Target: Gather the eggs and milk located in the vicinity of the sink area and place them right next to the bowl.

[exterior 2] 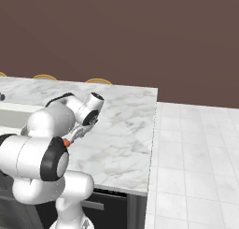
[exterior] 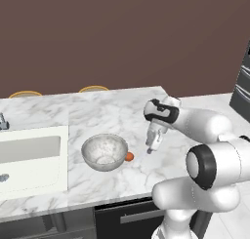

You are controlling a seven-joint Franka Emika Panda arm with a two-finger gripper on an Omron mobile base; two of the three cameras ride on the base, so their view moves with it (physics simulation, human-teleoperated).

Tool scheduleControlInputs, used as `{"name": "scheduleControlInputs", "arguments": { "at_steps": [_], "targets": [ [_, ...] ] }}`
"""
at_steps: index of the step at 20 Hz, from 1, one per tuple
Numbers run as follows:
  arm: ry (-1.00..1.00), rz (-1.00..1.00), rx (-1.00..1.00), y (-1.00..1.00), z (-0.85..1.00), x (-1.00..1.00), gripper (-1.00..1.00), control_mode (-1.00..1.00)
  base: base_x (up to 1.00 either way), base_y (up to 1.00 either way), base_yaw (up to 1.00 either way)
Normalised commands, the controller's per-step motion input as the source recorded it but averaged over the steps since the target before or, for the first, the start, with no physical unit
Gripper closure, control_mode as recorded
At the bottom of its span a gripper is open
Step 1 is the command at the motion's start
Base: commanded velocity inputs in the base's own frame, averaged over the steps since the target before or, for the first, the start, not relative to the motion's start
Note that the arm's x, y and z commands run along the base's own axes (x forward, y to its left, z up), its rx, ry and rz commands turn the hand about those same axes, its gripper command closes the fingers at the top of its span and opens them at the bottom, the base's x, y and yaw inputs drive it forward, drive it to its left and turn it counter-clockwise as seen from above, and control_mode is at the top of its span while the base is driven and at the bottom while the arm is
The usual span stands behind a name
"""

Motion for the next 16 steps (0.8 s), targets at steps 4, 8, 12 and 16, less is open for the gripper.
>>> {"name": "scheduleControlInputs", "arguments": {
  "at_steps": [4,8,12,16],
  "targets": [
    [0.00,-0.34,0.00,-0.11,0.47,-0.25,-1.00,-1.00,0.00,0.00,0.00],
    [0.00,-0.47,0.00,-0.03,0.29,-0.37,-1.00,-1.00,0.00,0.00,0.00],
    [0.00,-0.47,-0.07,0.00,0.22,-0.38,-1.00,-1.00,0.00,0.00,0.00],
    [0.00,-0.43,-0.22,0.00,0.15,-0.11,-1.00,-1.00,0.00,0.00,0.00]
  ]
}}
